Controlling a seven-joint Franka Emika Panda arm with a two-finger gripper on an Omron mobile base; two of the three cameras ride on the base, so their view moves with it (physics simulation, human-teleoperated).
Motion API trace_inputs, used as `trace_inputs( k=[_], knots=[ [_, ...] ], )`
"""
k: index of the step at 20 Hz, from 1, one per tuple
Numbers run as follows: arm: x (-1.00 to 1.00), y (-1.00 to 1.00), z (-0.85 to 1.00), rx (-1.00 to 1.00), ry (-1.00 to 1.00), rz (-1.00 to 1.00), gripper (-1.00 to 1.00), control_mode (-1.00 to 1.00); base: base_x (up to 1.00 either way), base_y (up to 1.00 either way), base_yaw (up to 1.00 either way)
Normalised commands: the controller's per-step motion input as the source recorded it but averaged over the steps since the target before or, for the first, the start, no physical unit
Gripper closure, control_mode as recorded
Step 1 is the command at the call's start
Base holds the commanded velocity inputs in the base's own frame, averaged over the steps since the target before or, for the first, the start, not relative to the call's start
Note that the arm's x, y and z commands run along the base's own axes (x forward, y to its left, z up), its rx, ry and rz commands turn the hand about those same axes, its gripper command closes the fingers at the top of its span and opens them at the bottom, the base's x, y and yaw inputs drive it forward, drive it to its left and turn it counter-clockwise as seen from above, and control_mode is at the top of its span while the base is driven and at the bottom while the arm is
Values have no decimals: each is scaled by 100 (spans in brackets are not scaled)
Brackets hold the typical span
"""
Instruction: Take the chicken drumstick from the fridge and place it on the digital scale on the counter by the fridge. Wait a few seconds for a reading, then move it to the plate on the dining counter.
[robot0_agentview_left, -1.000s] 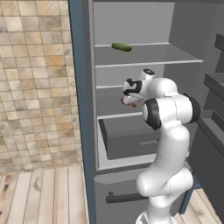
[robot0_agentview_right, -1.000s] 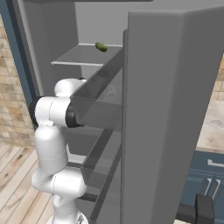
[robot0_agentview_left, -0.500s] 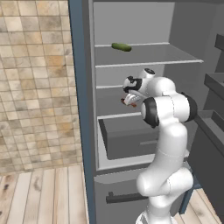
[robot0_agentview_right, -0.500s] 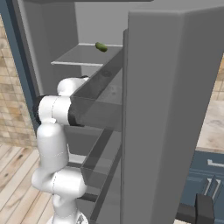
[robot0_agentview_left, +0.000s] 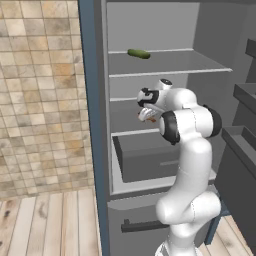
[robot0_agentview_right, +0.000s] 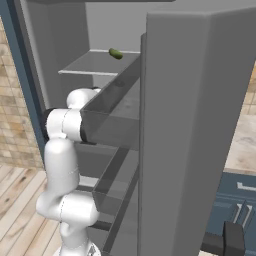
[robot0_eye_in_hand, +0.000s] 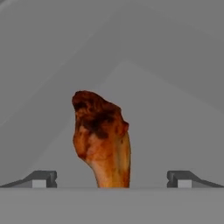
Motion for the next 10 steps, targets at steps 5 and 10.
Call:
trace_inputs(
  k=[5,10],
  knots=[
    [0,6,-12,0,5,2,-100,-100,0,0,0],
    [0,0,-30,0,4,3,-100,-100,0,0,0]
  ],
)
